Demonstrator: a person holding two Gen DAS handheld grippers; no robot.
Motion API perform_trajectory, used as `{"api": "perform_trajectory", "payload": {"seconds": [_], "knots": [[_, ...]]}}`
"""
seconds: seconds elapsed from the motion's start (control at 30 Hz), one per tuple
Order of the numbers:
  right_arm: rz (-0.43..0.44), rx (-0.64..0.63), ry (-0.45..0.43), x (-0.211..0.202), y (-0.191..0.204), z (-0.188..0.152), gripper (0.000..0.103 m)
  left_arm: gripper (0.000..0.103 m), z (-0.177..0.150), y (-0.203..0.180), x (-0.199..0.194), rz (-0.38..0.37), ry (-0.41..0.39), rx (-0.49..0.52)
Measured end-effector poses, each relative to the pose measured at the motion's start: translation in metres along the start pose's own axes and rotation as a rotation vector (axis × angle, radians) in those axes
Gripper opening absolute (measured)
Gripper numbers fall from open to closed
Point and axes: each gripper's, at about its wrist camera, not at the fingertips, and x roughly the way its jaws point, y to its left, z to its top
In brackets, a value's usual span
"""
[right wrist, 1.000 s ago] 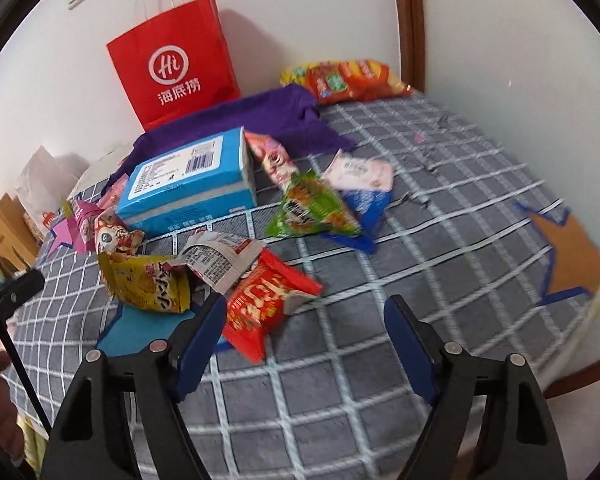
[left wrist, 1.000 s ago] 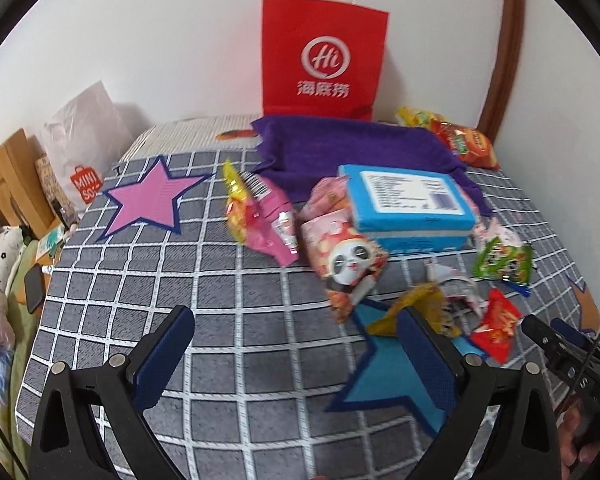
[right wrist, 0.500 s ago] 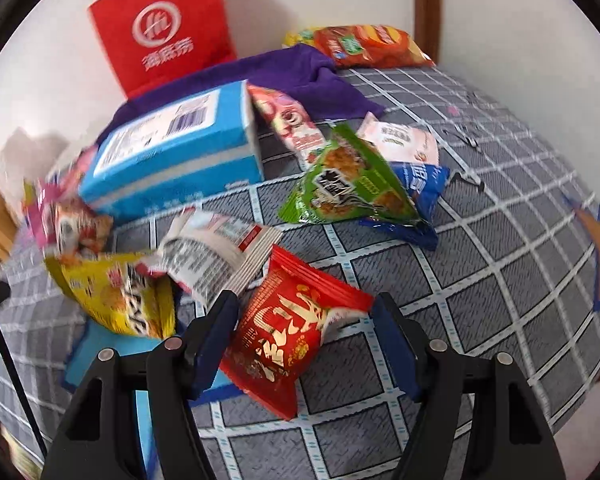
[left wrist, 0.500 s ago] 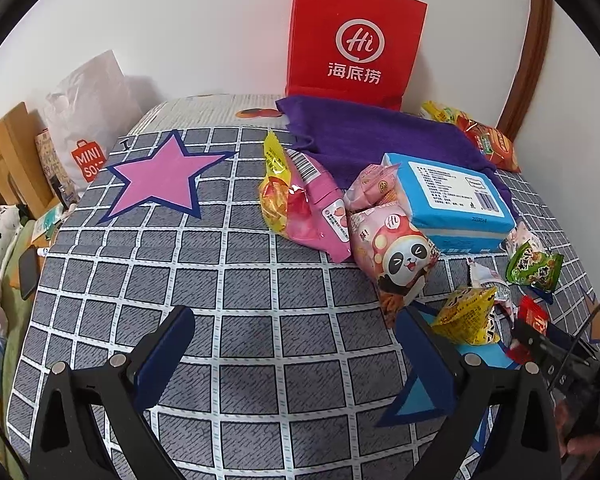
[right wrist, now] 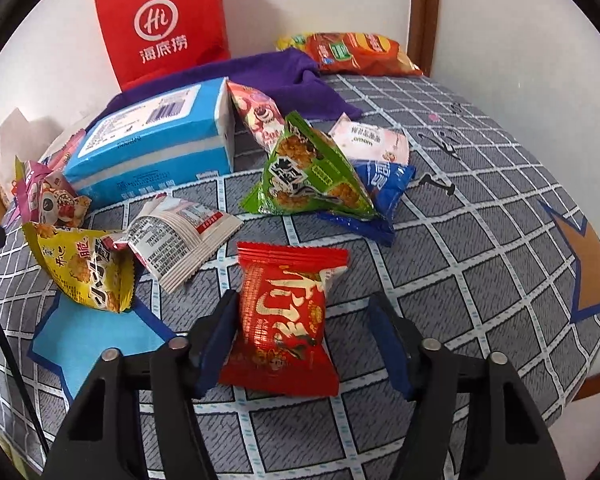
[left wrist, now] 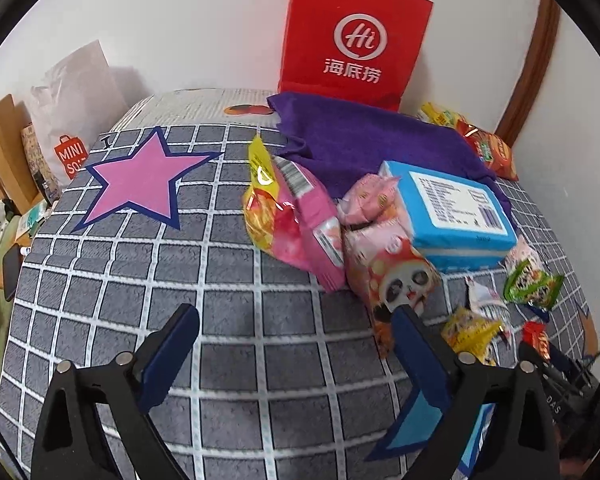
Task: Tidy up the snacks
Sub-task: 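Grasp the pink candy packet with the left tool while the right tool grasps the red snack packet, then carry both packets to the purple towel and release the red packet from the right tool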
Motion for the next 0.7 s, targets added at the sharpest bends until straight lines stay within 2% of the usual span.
{"api": "perform_trajectory", "payload": {"seconds": [0.03, 0.27, 0.47, 0.63, 0.7], "knots": [[-0.002, -0.005, -0.007, 0.0, -0.001, 0.001, 0.044, 0.091, 0.003, 0.002, 0.002, 0.002, 0.002, -0.005], [0.023, 0.002, -0.034, 0.005, -0.008, 0.006, 0.042, 0.091, 0.035, 0.006, 0.016, 0.01, -0.024, -0.034], [0.009, -0.008, -0.056, 0.008, -0.006, 0.007, 0.042, 0.091, 0.055, 0.007, 0.039, 0.018, 0.003, -0.054], [0.024, -0.003, -0.06, 0.008, -0.009, 0.007, 0.042, 0.084, 0.061, 0.006, 0.057, 0.017, 0.038, -0.041], [0.03, -0.002, -0.06, 0.009, -0.01, 0.007, 0.042, 0.074, 0.062, 0.004, 0.065, 0.01, 0.059, -0.034]]}}
